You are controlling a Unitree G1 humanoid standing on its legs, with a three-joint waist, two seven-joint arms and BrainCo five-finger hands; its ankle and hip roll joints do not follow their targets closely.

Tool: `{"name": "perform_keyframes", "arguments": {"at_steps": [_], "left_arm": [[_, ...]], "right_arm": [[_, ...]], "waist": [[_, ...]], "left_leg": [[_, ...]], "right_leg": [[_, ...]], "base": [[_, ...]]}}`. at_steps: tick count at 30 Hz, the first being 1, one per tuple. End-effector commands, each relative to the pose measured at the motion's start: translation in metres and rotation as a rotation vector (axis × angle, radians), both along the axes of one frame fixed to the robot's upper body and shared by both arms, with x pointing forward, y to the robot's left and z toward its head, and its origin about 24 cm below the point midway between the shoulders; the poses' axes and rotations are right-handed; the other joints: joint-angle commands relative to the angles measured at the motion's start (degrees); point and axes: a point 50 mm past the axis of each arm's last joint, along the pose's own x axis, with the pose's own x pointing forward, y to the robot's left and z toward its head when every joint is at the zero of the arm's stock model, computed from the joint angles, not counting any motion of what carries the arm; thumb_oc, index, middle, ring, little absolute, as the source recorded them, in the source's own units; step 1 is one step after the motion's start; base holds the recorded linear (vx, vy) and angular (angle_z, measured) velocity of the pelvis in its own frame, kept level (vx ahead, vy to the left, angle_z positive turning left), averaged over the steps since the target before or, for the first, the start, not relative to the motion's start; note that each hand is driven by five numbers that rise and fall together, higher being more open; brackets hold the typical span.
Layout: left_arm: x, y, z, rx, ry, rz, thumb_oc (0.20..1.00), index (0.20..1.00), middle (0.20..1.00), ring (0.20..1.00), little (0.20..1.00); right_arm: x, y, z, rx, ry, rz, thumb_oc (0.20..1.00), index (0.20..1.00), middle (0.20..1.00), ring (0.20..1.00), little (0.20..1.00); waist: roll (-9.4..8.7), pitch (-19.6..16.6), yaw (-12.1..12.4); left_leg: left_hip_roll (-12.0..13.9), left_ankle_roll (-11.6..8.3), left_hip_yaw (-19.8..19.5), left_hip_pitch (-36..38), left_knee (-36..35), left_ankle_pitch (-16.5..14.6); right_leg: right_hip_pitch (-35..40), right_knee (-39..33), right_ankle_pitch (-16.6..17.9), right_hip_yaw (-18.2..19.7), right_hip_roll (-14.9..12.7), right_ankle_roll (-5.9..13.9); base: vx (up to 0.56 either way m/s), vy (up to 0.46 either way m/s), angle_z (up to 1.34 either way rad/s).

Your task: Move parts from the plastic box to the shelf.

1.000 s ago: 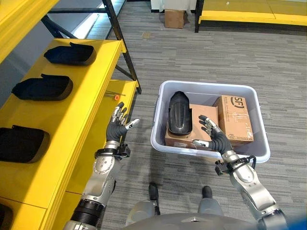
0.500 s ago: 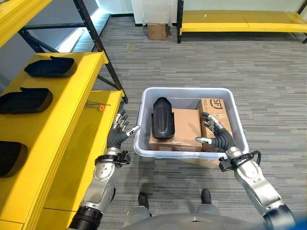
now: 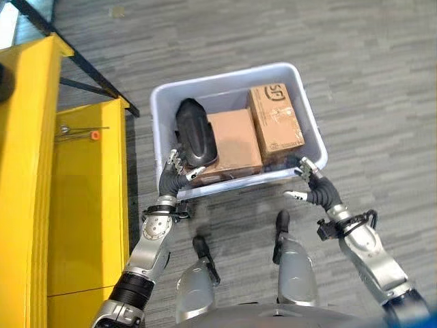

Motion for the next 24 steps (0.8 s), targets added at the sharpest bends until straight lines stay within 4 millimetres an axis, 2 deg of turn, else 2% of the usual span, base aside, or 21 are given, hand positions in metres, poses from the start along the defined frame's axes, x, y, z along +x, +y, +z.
{"name": "perform_keyframes", "arguments": {"at_steps": [1, 7, 8, 10, 11, 15, 24], "left_arm": [[0.007, 0.017, 0.025, 0.098, -0.136, 0.073, 1.000, 1.000, 1.000, 1.000, 1.000], [0.025, 0.014, 0.035, 0.100, -0.171, 0.144, 1.000, 1.000, 1.000, 1.000, 1.000], [0.032, 0.012, 0.041, 0.091, -0.188, 0.179, 1.000, 1.000, 1.000, 1.000, 1.000], [0.033, 0.012, 0.044, 0.081, -0.201, 0.188, 1.000, 1.000, 1.000, 1.000, 1.000], [0.035, 0.013, 0.046, 0.080, -0.206, 0.204, 1.000, 1.000, 1.000, 1.000, 1.000], [0.040, 0.016, 0.052, 0.068, -0.225, 0.249, 1.000, 1.000, 1.000, 1.000, 1.000], [0.055, 0.046, 0.069, 0.000, -0.257, 0.503, 1.000, 1.000, 1.000, 1.000, 1.000]], "right_arm": [[-0.003, 0.017, 0.025, 0.143, -0.132, 0.051, 1.000, 1.000, 1.000, 1.000, 1.000], [0.000, 0.020, 0.034, 0.174, -0.172, 0.046, 1.000, 1.000, 1.000, 1.000, 1.000], [0.001, 0.020, 0.036, 0.191, -0.186, 0.033, 1.000, 1.000, 1.000, 1.000, 1.000], [0.001, 0.021, 0.038, 0.197, -0.195, 0.032, 1.000, 1.000, 1.000, 1.000, 1.000], [0.001, 0.020, 0.039, 0.203, -0.198, 0.024, 1.000, 1.000, 1.000, 1.000, 1.000], [0.001, 0.021, 0.041, 0.214, -0.213, 0.015, 1.000, 1.000, 1.000, 1.000, 1.000], [-0.004, 0.023, 0.036, 0.234, -0.191, 0.028, 1.000, 1.000, 1.000, 1.000, 1.000]], "waist": [[-3.73, -2.4, 0.1], [-4.22, -0.6, -1.3], [-4.29, 0.1, -1.9], [-4.60, 0.5, -2.1], [-4.42, 0.5, -2.1], [-4.82, 0.8, -2.4], [-6.62, 1.0, -3.5]], "left_leg": [[3.8, -2.21, -1.9, -0.3, 4.3, -1.6], [4.6, -3.10, -0.7, -2.4, 3.8, -0.8], [4.9, -3.95, -1.0, -2.9, 3.7, -1.5], [5.0, -3.52, -0.6, -3.9, 3.7, -0.3], [5.1, -4.18, -1.0, -3.5, 3.6, -1.2], [5.2, -4.57, -0.8, -4.1, 2.8, -0.6], [6.4, -5.52, -0.5, -6.6, 3.8, -0.4]], "right_leg": [[0.5, 0.3, 2.0, 3.5, -4.5, 5.52], [-3.9, 0.9, 2.6, 4.8, -3.8, 5.42], [-4.8, 1.6, 1.5, 5.3, -3.5, 5.80], [-5.9, 1.3, 2.8, 5.4, -3.3, 5.16], [-5.7, 1.6, 1.6, 5.6, -3.2, 5.69], [-6.7, 1.4, 1.9, 5.8, -2.8, 5.55], [-9.2, 1.2, 2.4, 6.2, -1.8, 5.49]], "base": [[-0.01, -0.074, -0.25], [0.01, -0.042, -0.21], [0.00, -0.061, 0.00], [0.00, -0.036, 0.04], [0.08, -0.002, 0.04], [0.02, 0.001, 0.00], [-0.01, -0.011, -0.02]]}}
